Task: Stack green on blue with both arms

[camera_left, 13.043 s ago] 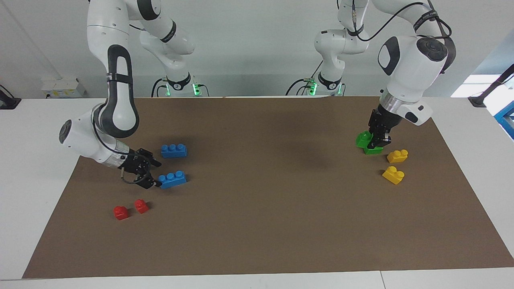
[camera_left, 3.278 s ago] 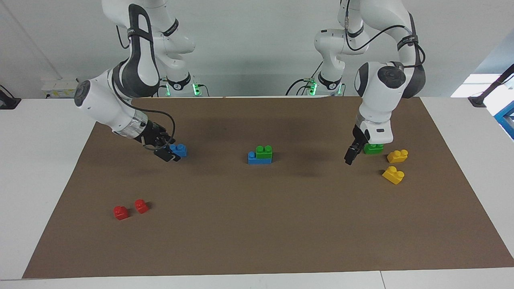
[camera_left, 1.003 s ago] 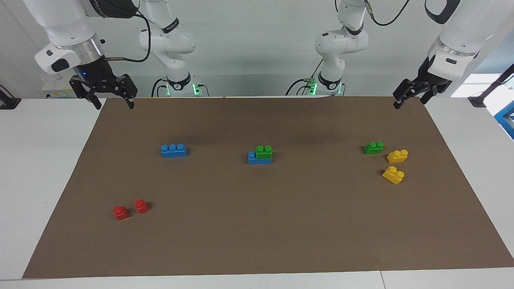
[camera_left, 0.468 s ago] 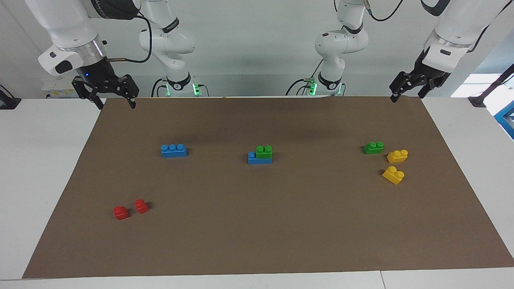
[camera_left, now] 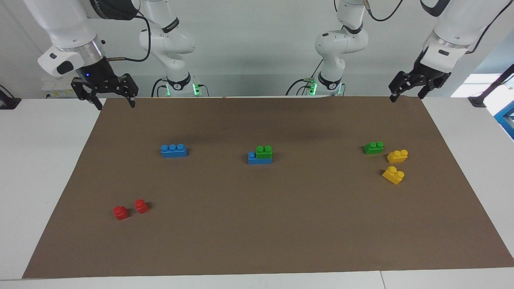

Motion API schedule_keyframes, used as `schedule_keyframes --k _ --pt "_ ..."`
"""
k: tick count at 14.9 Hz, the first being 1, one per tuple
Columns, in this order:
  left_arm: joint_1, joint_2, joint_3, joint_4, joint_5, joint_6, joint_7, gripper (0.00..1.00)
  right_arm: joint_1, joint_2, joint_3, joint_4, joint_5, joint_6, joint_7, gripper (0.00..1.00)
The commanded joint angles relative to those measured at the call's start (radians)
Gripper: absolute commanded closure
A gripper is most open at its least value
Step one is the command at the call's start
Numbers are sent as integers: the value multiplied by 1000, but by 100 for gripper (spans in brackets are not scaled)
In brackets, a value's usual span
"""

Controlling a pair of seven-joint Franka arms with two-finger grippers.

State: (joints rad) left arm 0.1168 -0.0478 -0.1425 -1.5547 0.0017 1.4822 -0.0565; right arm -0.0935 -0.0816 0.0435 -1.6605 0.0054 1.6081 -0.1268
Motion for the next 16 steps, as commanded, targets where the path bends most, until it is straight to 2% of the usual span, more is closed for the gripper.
schedule_keyframes --k 1,16 --pt "26 -30 -15 -38 -14 13 38 0 -9 -32 6 -38 -24 13 -22 0" --pt "26 -38 -8 -53 -40 24 50 0 -11 -36 6 -47 -22 15 -16 0"
